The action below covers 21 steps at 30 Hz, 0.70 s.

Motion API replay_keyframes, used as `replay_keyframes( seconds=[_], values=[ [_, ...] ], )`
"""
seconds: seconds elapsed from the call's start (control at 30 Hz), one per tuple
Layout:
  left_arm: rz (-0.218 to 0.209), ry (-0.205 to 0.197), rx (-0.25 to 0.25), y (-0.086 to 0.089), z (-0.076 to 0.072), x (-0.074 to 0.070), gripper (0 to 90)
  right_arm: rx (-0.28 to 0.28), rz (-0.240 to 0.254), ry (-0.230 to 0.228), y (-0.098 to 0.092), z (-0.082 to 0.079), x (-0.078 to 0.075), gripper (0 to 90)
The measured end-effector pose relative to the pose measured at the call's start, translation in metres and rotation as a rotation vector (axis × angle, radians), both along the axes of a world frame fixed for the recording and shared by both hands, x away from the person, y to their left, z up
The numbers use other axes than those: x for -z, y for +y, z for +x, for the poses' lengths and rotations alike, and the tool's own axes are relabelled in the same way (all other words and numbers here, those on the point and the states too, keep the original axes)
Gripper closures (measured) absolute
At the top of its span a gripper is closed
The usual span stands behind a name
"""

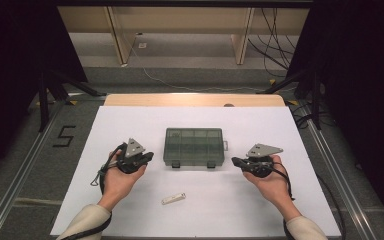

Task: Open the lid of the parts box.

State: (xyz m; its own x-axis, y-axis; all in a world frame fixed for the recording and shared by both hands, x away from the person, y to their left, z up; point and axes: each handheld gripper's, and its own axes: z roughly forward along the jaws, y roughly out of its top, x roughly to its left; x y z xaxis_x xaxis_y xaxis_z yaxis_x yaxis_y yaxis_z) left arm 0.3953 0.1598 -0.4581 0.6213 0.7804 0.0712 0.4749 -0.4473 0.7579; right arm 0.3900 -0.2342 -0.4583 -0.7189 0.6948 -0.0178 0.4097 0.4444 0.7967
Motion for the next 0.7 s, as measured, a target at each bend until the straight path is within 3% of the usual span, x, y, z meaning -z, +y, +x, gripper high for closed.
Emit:
replay_keyframes(
  seconds=[0.07, 0.1, 0.17, 0.2, 0.3, 0.5, 0.53, 0.7],
  values=[
    [0.015, 0.015, -0.003, -0.004, 0.005, 0.006, 89.7, -0.010, -0.011, 0.025, 0.004, 0.005, 0.005, 90.0],
    [-0.006, 0.020, -0.023, -0.008, 0.007, 0.009, 89.7, -0.015, -0.021, 0.043, 0.007, 0.009, 0.008, 90.0],
    [0.021, 0.023, -0.010, -0.010, 0.012, 0.013, 89.7, -0.016, -0.024, 0.050, 0.009, 0.010, 0.010, 90.0],
    [-0.005, 0.019, -0.019, -0.013, 0.013, 0.016, 89.7, -0.017, -0.033, 0.063, 0.010, 0.012, 0.012, 90.0],
    [0.037, 0.019, 0.006, -0.016, 0.014, 0.019, 89.7, -0.016, -0.040, 0.082, 0.011, 0.013, 0.014, 90.0],
    [0.064, 0.025, 0.014, -0.016, 0.015, 0.022, 89.7, -0.021, -0.027, 0.085, 0.010, 0.016, 0.017, 90.0],
    [0.045, 0.023, 0.005, -0.017, 0.015, 0.024, 89.7, -0.023, -0.025, 0.096, 0.011, 0.015, 0.017, 90.0],
    [0.053, 0.019, 0.029, -0.020, 0.014, 0.024, 89.7, -0.034, -0.031, 0.090, 0.014, 0.015, 0.018, 90.0]
  ],
)
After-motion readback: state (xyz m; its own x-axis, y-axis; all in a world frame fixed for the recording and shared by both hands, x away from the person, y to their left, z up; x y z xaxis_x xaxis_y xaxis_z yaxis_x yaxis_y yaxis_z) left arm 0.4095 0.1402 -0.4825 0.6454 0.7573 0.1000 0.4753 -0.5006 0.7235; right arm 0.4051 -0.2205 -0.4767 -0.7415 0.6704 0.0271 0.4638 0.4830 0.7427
